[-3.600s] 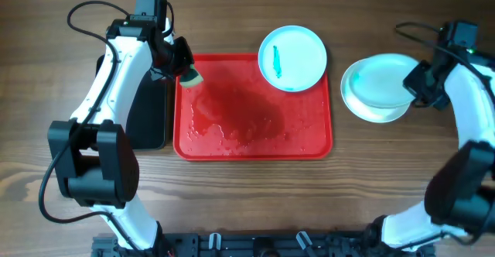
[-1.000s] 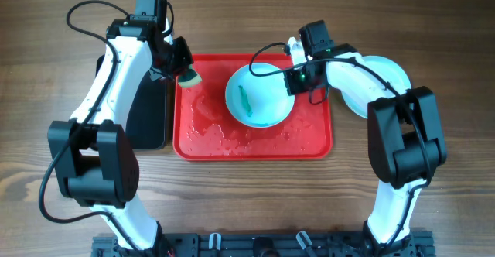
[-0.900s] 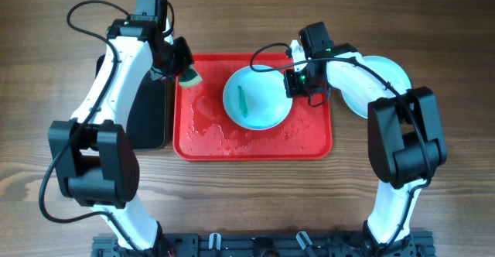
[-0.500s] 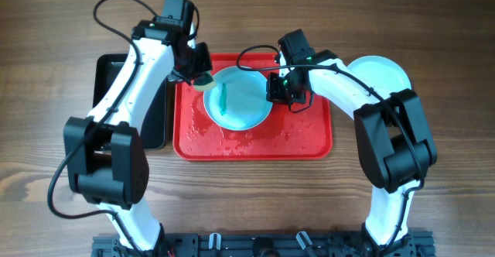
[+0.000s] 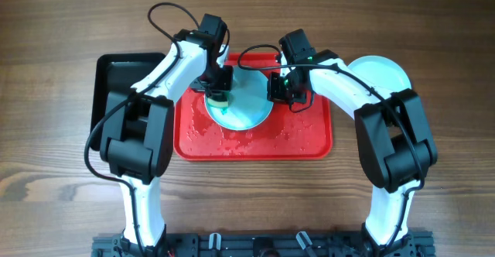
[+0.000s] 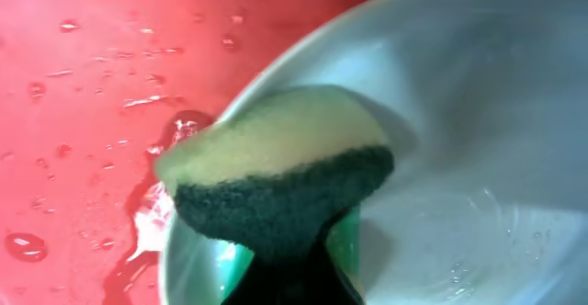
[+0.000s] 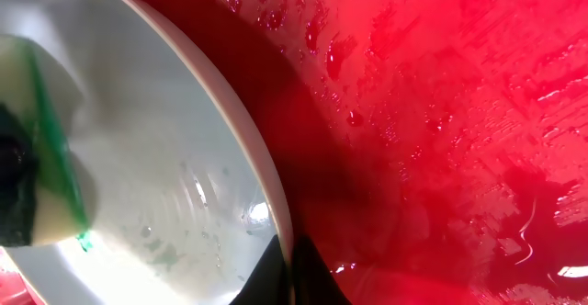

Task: Clean dirty plates on tray and stack at the side
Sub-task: 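Scrub the second light-blue plate with the sponge in the left gripper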

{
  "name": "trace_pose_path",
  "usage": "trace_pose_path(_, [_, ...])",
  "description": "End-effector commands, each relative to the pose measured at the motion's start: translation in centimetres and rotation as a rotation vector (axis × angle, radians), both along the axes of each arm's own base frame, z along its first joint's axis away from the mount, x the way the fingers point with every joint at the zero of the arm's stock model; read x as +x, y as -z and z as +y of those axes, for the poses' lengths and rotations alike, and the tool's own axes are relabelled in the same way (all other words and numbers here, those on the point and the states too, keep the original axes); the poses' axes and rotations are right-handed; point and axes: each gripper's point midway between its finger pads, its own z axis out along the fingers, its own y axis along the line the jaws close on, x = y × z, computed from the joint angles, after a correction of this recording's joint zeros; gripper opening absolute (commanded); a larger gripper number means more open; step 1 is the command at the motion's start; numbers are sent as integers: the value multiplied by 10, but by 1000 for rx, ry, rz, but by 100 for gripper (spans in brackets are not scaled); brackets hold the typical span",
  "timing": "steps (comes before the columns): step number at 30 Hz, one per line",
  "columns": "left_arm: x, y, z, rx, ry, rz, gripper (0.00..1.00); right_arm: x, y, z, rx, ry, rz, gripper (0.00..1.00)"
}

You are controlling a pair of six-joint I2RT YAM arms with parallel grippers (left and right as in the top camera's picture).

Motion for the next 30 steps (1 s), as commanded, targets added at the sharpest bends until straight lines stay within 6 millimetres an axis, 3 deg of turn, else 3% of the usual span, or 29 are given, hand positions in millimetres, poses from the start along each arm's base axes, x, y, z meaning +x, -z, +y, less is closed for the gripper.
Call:
trace_pose_path(1, [-28,17,-45,-142,145,102,4,-1,5,-2,-2,15,14,4])
trace_pose_path(4, [-41,6,-75,-319,239,141,4,-1,5,-2,-2,14,13,4])
trace_pose_path(7, [-43,4,-71,-331,226,158,4,0,5,-1,0,16,13,4])
trace_pose_path(10, [-29,16,-33,-145,80,140,4,0,5,-1,0,15,11,4])
trace_pose_path(14, [-14,22,51,252,-262,68,4,0,5,-1,3,15,13,4])
trace_pose_path(16, [-13,20,64,314,-309,51,4,0,5,-1,2,11,11,4])
trace_pose_path(18, [-12,20,64,317,-309,44,4,0,5,-1,2,11,11,4])
trace_pose_path(22, [-8,21,50,289,-288,22,4,0,5,-1,2,12,12,4])
trace_pose_path(24, [-7,23,21,162,-174,36,4,0,5,-1,3,15,13,4])
trace_pose_path(27, [-26,11,-55,-247,105,124,4,0,5,-1,2,12,12,4])
trace_pose_path(29, [-47,-7,-82,-450,226,187,4,-1,5,-1,1,10,13,4])
trace_pose_path(30, [-54,-11,-87,-492,253,207,4,-1,5,-1,1,8,11,4])
